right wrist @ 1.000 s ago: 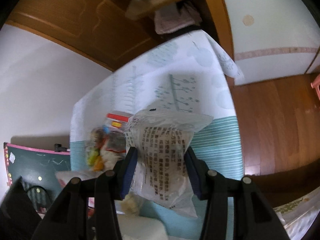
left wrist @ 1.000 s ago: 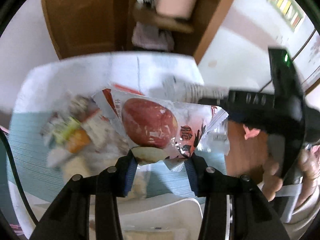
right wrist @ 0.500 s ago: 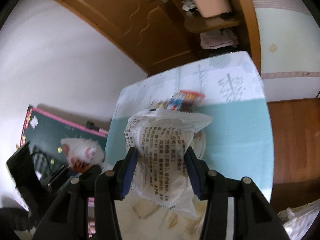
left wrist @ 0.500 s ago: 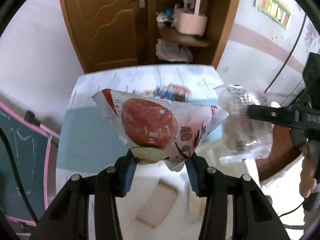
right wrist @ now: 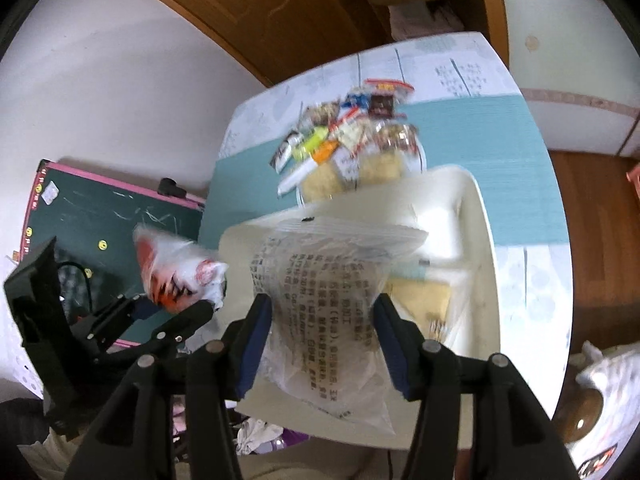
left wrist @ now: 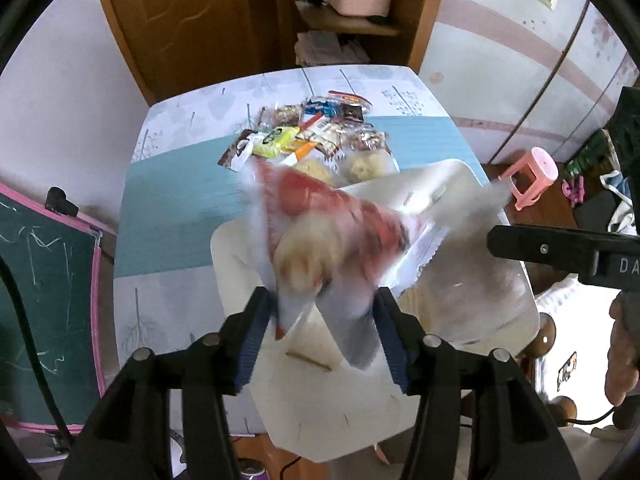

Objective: Organize snacks
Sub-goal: 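Carry both packs over the white tray and release them inside, then move both tools back toward the snack pile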

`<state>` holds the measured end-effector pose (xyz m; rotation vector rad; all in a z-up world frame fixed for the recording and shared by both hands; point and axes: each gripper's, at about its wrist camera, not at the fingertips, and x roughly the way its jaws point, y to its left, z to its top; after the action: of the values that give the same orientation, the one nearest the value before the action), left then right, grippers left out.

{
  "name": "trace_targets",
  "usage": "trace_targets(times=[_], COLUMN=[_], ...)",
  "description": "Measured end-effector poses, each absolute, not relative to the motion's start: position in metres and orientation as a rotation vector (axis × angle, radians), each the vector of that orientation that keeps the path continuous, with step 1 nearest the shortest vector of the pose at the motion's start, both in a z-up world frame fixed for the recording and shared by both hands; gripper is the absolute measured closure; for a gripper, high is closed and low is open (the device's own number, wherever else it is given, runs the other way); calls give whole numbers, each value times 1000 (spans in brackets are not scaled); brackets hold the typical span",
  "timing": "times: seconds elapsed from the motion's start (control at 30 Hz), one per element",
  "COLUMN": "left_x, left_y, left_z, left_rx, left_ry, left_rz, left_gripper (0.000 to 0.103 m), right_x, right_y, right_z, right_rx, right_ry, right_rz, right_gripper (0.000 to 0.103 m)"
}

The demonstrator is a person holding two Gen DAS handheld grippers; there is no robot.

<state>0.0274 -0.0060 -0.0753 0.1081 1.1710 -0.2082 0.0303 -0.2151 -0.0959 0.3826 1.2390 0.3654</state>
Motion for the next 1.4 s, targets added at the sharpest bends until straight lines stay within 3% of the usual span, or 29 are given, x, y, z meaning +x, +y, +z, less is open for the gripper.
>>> trace_targets(times=[0.07, 0.1, 0.23, 0.4, 0.6, 1.4], left_x=[23, 21, 16, 11, 6, -17], left_y=[-5, -4, 3, 10, 18, 34], left_z=[-75, -75, -69, -65, -58, -22], left_rx=[104, 99, 76, 65, 19, 19], left_ry=[1182, 1184, 1170, 1167, 1158, 1063], left_rz=[-218, -221, -209, -151, -144, -184], left_gripper=[38, 25, 15, 12, 6, 2], right_x=[25, 22, 15, 4, -3, -42], right_y=[-213, -212, -205, -199, -192, -158], right_z=[-96, -95, -87, -75, -65, -35], right_rx=[385, 385, 328, 266, 188, 73], right_ry=[1233, 1227, 1198, 1124, 1104, 1030], right_rz=[367, 362, 335, 302, 277, 259], right_gripper=[49, 49, 46, 26, 16, 15])
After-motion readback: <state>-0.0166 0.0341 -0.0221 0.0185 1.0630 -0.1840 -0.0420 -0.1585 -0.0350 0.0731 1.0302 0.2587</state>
